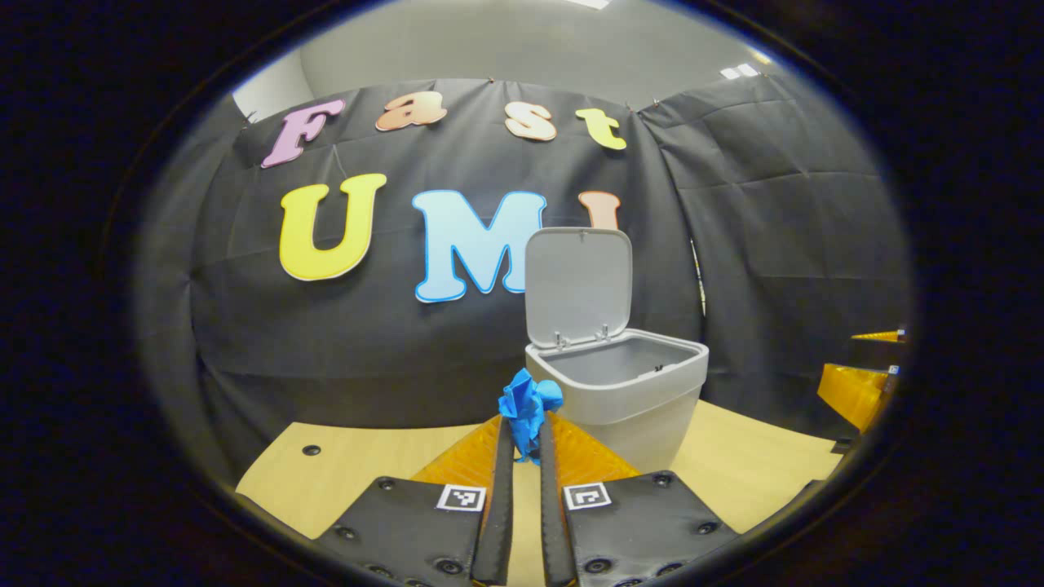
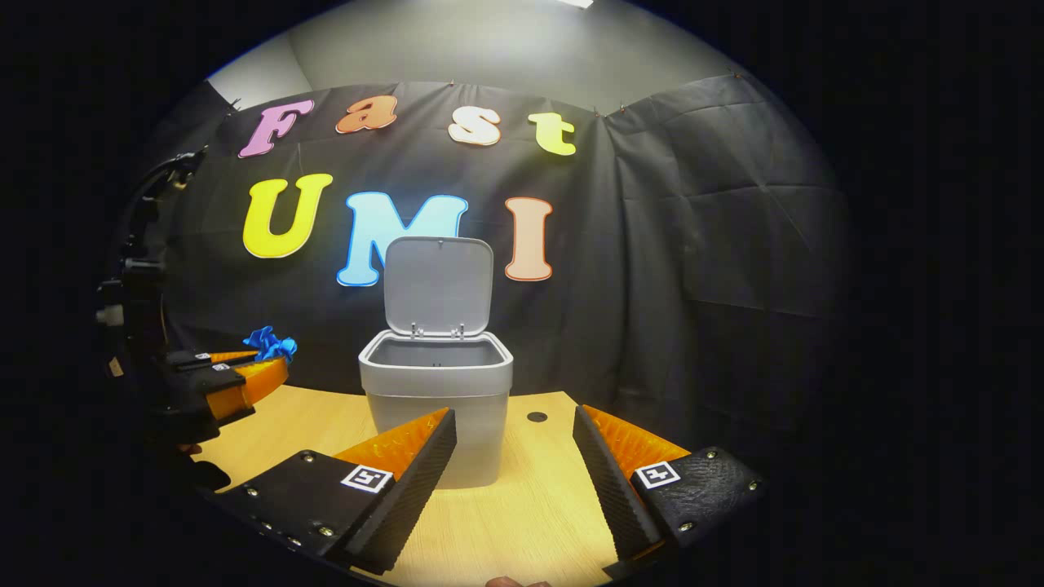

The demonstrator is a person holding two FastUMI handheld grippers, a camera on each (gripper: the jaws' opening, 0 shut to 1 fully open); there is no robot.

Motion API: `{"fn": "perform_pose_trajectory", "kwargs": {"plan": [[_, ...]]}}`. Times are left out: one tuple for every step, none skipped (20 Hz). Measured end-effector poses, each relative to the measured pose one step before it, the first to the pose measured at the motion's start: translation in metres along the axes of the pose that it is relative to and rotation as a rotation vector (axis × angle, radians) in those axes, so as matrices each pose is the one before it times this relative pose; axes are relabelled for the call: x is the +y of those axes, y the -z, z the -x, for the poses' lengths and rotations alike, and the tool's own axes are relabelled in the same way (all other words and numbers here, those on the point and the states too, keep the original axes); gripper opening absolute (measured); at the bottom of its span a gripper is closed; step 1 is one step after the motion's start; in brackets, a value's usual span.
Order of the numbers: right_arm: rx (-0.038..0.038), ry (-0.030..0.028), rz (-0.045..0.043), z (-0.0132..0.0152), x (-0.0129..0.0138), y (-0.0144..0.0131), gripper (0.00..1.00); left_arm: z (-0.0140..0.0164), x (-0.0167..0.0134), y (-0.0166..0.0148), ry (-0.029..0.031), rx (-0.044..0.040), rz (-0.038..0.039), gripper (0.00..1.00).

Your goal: Press the lid of the desktop garbage bin to open it, pick up the crumpled paper on the desktop and throw it into the bin, then pick up the pop can on the desktop and drop it into the bin, and finally close the garbage bin lid.

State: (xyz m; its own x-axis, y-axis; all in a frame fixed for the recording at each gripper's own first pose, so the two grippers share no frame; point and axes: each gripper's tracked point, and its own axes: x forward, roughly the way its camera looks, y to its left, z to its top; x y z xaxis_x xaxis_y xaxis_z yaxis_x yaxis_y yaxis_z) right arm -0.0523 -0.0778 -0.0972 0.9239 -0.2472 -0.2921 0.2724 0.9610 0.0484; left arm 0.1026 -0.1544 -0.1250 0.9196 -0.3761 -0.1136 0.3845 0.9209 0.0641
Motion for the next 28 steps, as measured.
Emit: {"fn": "perform_pose_trajectory", "kwargs": {"plan": [[0.00349, 0.01295, 0.00297, 0.00128, -0.00366, 0.00073, 0.93, -0.00911, -0.00529, -0.00351, 0.00817, -0.00398, -0.00186, 0.22], [0.00410, 0.01341, 0.00301, 0.00107, -0.00377, 0.00194, 0.93, -0.01004, -0.00332, -0.00234, 0.00845, -0.00117, -0.00209, 0.21], [0.00259, 0.01462, 0.00191, 0.00100, -0.00448, 0.00063, 0.93, -0.00921, -0.00444, -0.00375, 0.00936, -0.00791, -0.00032, 0.23], [0.00264, 0.01523, 0.00128, 0.00068, -0.00438, 0.00042, 0.93, -0.00982, -0.00537, -0.00282, 0.01032, -0.00538, 0.00040, 0.23], [0.00193, 0.01728, 0.00135, 0.00178, -0.00513, 0.00063, 0.93, -0.00789, -0.00372, -0.00359, 0.00754, -0.00649, 0.00004, 0.21], [0.00382, 0.02236, 0.00234, 0.00290, -0.00650, 0.00197, 0.93, -0.00851, -0.00349, -0.00287, 0.01047, -0.00732, 0.00114, 0.21], [0.00509, 0.01758, 0.00153, 0.00159, -0.00497, 0.00229, 0.93, -0.01266, -0.00532, -0.00249, 0.01526, -0.00110, -0.00140, 0.23], [0.00629, 0.01565, -0.00014, 0.00128, -0.00483, 0.00154, 0.93, -0.00888, -0.00303, 0.00070, 0.00430, 0.00487, -0.00547, 0.23], [0.00738, 0.01499, -0.00149, 0.00060, -0.00414, 0.00234, 0.93, -0.00936, -0.00275, 0.00079, 0.00563, 0.00455, -0.00569, 0.22], [0.00626, 0.01345, -0.00171, 0.00156, -0.00417, 0.00162, 0.93, -0.00799, -0.00230, 0.00093, 0.00302, 0.00547, -0.00432, 0.21], [0.00343, 0.01435, -0.00052, 0.00108, -0.00396, 0.00030, 0.93, -0.00760, -0.00298, 0.00230, 0.00462, 0.01072, -0.00199, 0.21], [0.00033, 0.01698, 0.00242, 0.00221, -0.00517, 0.00019, 0.93, -0.00560, -0.00348, 0.00231, 0.00555, 0.00458, 0.00092, 0.22], [-0.00073, 0.01657, 0.00216, 0.00153, -0.00470, 0.00107, 0.93, -0.00503, -0.00240, 0.00064, 0.00334, 0.00207, -0.00270, 0.23], [-0.00022, 0.01266, 0.00006, 0.00110, -0.00370, -0.00055, 0.93, -0.00479, -0.00235, 0.00044, 0.00213, 0.00439, -0.00687, 0.23], [0.00007, 0.01190, -0.00097, 0.00131, -0.00325, -0.00021, 0.93, -0.00311, -0.00107, 0.00090, -0.00355, 0.00623, -0.00649, 0.22], [0.00013, 0.00875, -0.00088, 0.00125, -0.00226, 0.00050, 0.93, -0.00171, -0.00268, 0.00277, 0.00222, 0.00789, -0.00154, 0.23], [0.00114, 0.00620, -0.00062, 0.00096, -0.00156, 0.00079, 0.93, -0.00193, -0.00158, 0.00238, -0.00099, 0.00814, -0.00111, 0.23], [-0.00071, 0.00355, 0.00095, 0.00070, -0.00054, -0.00034, 0.93, -0.00167, -0.00176, 0.00126, -0.00002, 0.00767, -0.00285, 0.23], [-0.00131, 0.00338, 0.00335, 0.00027, -0.00080, 0.00008, 0.93, -0.00216, -0.00219, 0.00130, 0.00265, 0.00695, -0.00505, 0.24], [-0.00291, 0.00219, 0.00419, 0.00018, 0.00007, -0.00093, 0.93, -0.00212, -0.00134, 0.00296, 0.00252, 0.00855, -0.00514, 0.24], [-0.00261, 0.00138, 0.00296, 0.00013, 0.00040, -0.00072, 0.93, -0.00237, -0.00081, 0.00147, 0.00011, 0.00616, -0.00327, 0.24], [0.00004, -0.00102, 0.00023, 0.00004, 0.00103, -0.00067, 0.93, -0.00082, 0.00025, -0.00179, 0.00306, -0.00526, -0.00337, 0.34], [-0.00107, -0.00085, -0.00225, 0.00034, 0.00065, -0.00079, 0.93, -0.00049, 0.00098, 0.00017, -0.00646, 0.00031, -0.00248, 0.34], [-0.00080, 0.00001, -0.00096, -0.00025, 0.00039, 0.00074, 0.93, -0.00126, 0.00125, -0.00020, 0.00526, 0.00470, -0.00210, 0.40], [-0.00003, 0.00097, 0.00161, 0.00017, 0.00051, -0.00048, 0.93, -0.00054, -0.00136, -0.00010, 0.00230, -0.00548, 0.00008, 0.47], [-0.00087, 0.00173, 0.00235, 0.00023, -0.00085, 0.00133, 0.93, 0.00028, -0.00099, -0.00005, 0.00361, 0.00139, 0.00059, 0.53], [-0.00037, -0.00010, 0.00093, -0.00018, 0.00080, -0.00039, 0.93, -0.00069, -0.00032, -0.00005, 0.00261, -0.00312, 0.00200, 0.59], [-0.00141, -0.00084, -0.00084, -0.00100, 0.00082, -0.00054, 0.93, 0.00016, -0.00040, -0.00194, 0.00720, -0.00209, 0.00391, 0.65]]}}
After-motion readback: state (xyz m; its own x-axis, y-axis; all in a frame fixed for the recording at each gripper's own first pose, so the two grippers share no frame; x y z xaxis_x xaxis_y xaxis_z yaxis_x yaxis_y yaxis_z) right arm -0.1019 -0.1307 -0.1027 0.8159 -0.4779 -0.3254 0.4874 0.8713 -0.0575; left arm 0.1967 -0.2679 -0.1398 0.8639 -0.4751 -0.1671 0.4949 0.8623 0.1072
